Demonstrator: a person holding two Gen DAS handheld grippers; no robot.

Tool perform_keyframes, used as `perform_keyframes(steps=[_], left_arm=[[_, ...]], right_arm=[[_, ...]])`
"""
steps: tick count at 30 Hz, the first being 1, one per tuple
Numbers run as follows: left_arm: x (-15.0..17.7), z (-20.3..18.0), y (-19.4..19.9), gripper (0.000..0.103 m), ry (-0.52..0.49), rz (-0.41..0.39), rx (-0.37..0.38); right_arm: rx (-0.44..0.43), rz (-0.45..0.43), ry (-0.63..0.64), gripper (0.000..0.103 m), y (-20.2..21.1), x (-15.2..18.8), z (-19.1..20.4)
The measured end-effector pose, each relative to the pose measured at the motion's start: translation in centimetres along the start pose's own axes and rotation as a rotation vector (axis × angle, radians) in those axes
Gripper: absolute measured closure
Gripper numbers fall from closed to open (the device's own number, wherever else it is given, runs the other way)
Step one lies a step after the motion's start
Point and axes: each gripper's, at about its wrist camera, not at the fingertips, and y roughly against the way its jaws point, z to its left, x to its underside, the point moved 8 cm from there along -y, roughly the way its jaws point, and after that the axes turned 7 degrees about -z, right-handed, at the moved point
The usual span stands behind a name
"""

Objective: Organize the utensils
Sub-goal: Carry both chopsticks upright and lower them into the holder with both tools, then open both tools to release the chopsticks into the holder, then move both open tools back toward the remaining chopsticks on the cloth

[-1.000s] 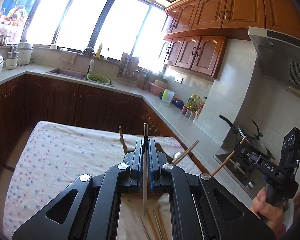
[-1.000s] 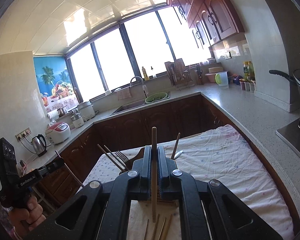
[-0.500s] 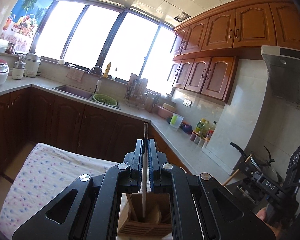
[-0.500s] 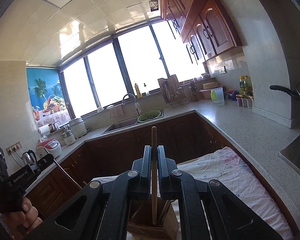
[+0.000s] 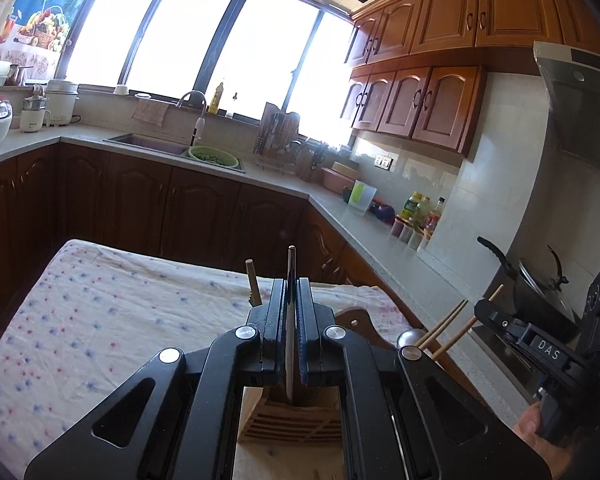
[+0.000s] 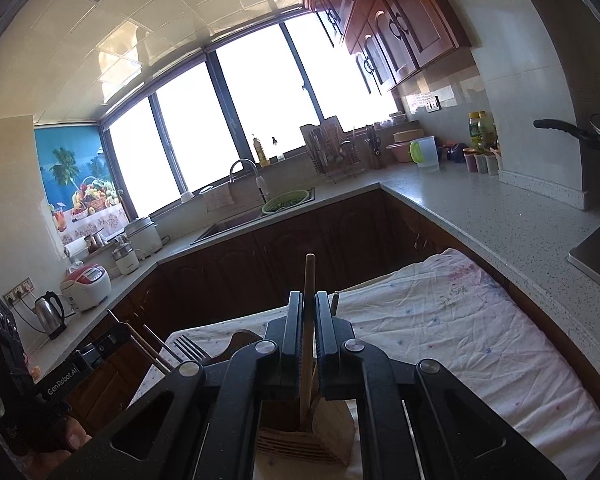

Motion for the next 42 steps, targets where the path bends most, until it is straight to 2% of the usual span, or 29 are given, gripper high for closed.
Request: perform_keyframes(steps=[9, 23, 27, 29, 30, 32, 33, 34, 35, 36, 37, 39, 42], left_arm=[[1.7, 0.7, -1.2, 0.099, 0.010, 0.053, -0.022], [1.7, 1.4, -1.5, 0.099, 0.022, 0.074, -0.031], [1.9, 1.5, -1.4, 0.098, 0.022, 0.088, -0.033], [1.9, 1.6, -1.3, 0.094, 0.030, 0.097, -0.033], [1.9, 1.6, -1.1, 0.089, 0.037, 0.098, -0.033], [1.8, 1.6, -0.6, 0.081, 0.041, 0.090, -0.036], [1.7, 1.6, -0.3, 0.072, 0.042, 0.084, -0.038], [1.6, 1.6, 0.2, 0.067, 0.042, 0.076, -0.039], [1.6, 1.6, 0.6, 0.059, 0.042, 0.068, -0.044], [1.6, 1.7, 1.0, 0.050, 0.042, 0.062, -0.054], [1.6, 1.8, 1.5, 0.044, 0.043, 0.057, -0.064], [1.6, 2.0, 2.5, 0.029, 0.051, 0.046, -0.072], [2.0, 2.3, 3.9, 0.025, 0.064, 0.043, -0.073]], right_arm=[[-0.003, 0.075, -0.008, 0.097, -1.4, 2.3, -0.2], [0.005, 0.080, -0.018, 0.096, -1.4, 2.4, -0.3], [0.002, 0.081, -0.026, 0.092, -1.5, 2.4, -0.3], [-0.004, 0.080, -0.035, 0.091, -1.3, 2.4, -0.4], [-0.006, 0.081, -0.042, 0.088, -1.3, 2.4, -0.5], [-0.011, 0.075, -0.059, 0.070, -1.0, 2.4, -0.8], [-0.013, 0.067, -0.067, 0.056, -0.8, 2.3, -0.9], [-0.013, 0.056, -0.075, 0.043, -0.4, 2.1, -1.1], [-0.014, 0.041, -0.084, 0.038, 0.0, 1.9, -1.2], [-0.017, 0.028, -0.092, 0.027, 0.4, 1.8, -1.2], [-0.018, 0.016, -0.098, 0.020, 0.9, 1.6, -1.3], [-0.024, 0.002, -0.110, 0.010, 1.7, 1.5, -1.5], [-0.029, -0.010, -0.114, 0.007, 3.1, 1.6, -1.5]])
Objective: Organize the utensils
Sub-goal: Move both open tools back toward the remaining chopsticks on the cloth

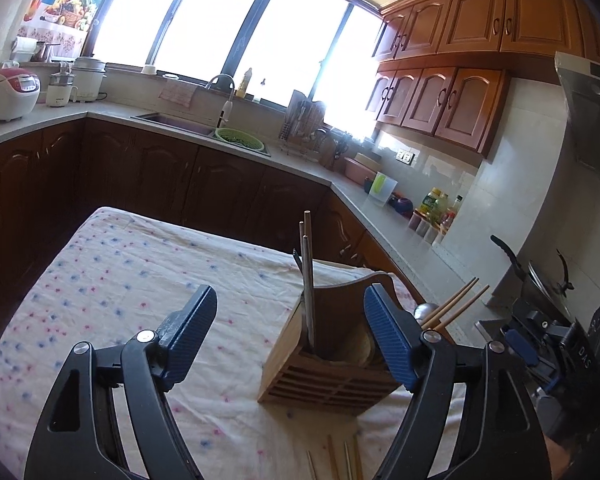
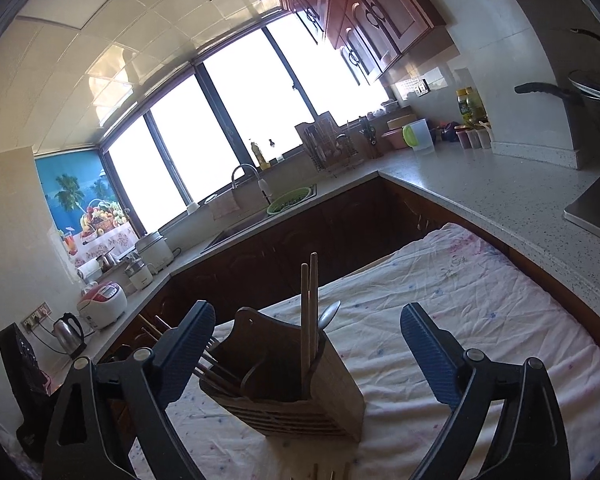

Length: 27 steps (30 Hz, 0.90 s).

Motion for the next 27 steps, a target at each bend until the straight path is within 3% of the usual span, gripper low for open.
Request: perform_keyframes(steps=[15, 27], left_arm=[[2.1, 0.5, 6.1, 0.019, -0.023, 0.015, -0.013], [6.0, 0.6, 7.8, 0.019, -0.027, 0.093, -0.024]], right_arm=[[0.001, 0.013, 0.030, 0.005, 6.5, 2.2, 0.0], [0.010, 0.070, 0.078, 0.004, 9.4, 5.5, 0.1]])
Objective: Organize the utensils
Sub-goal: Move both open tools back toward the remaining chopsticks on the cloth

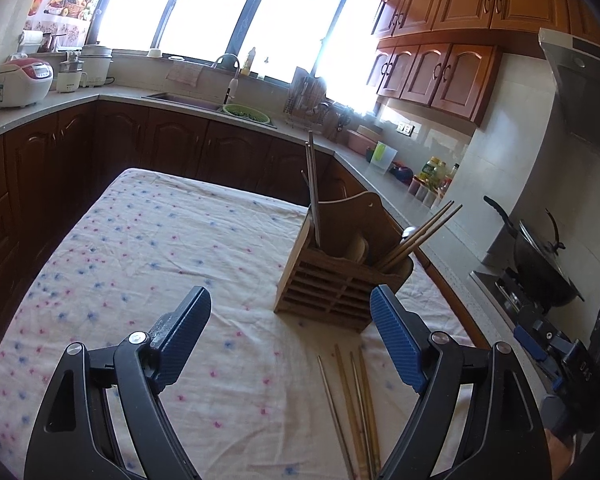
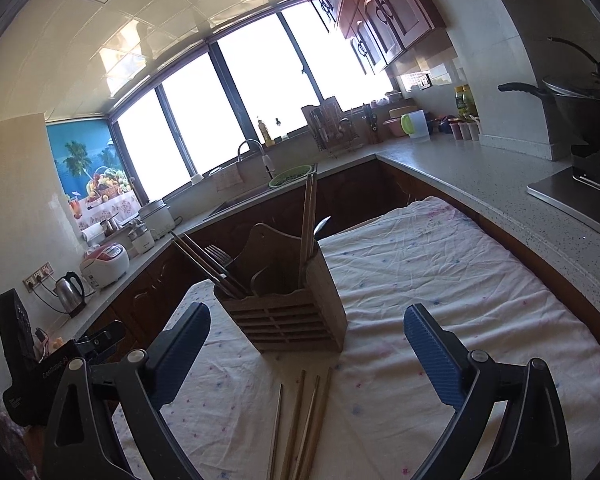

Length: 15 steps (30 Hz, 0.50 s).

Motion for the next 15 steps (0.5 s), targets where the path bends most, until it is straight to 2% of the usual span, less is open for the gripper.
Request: perform_keyframes(steps=[15], left_arm=[[5.6, -0.8, -1.6, 0.019, -0.040, 0.154, -0.016]], right_arm=[[0.044, 0.088, -0.016, 0.004, -0.1, 4.0, -1.9]])
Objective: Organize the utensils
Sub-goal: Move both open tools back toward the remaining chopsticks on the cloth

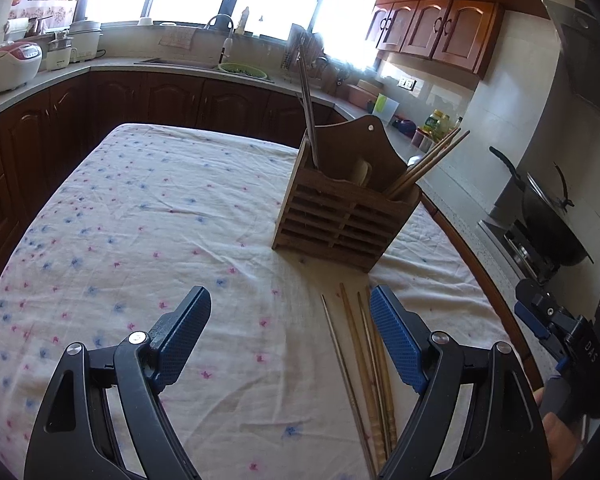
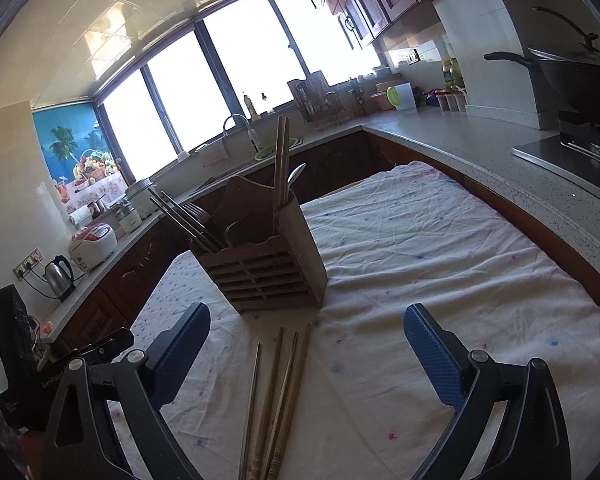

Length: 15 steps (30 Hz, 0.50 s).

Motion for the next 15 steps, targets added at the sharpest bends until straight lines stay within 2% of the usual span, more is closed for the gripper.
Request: perform_keyframes(steps=[12, 14, 15], left_arm=[[3.4, -1.5, -3.8, 0.019, -0.080, 0.155, -0.036], [3.9, -2.0, -4.9, 0.020, -0.092, 0.183, -0.029], [4.2, -2.3, -5.5, 0.022, -0.095, 0.200, -0.024]], right_arm=[[0.016, 0.064, -0.007, 0.006, -1.4, 1.7, -1.1], [0.024, 0.076, 0.003, 0.014, -1.7, 2.1, -1.3], [0.028, 0.087, 0.002, 0.022, -1.9, 2.2, -1.4]])
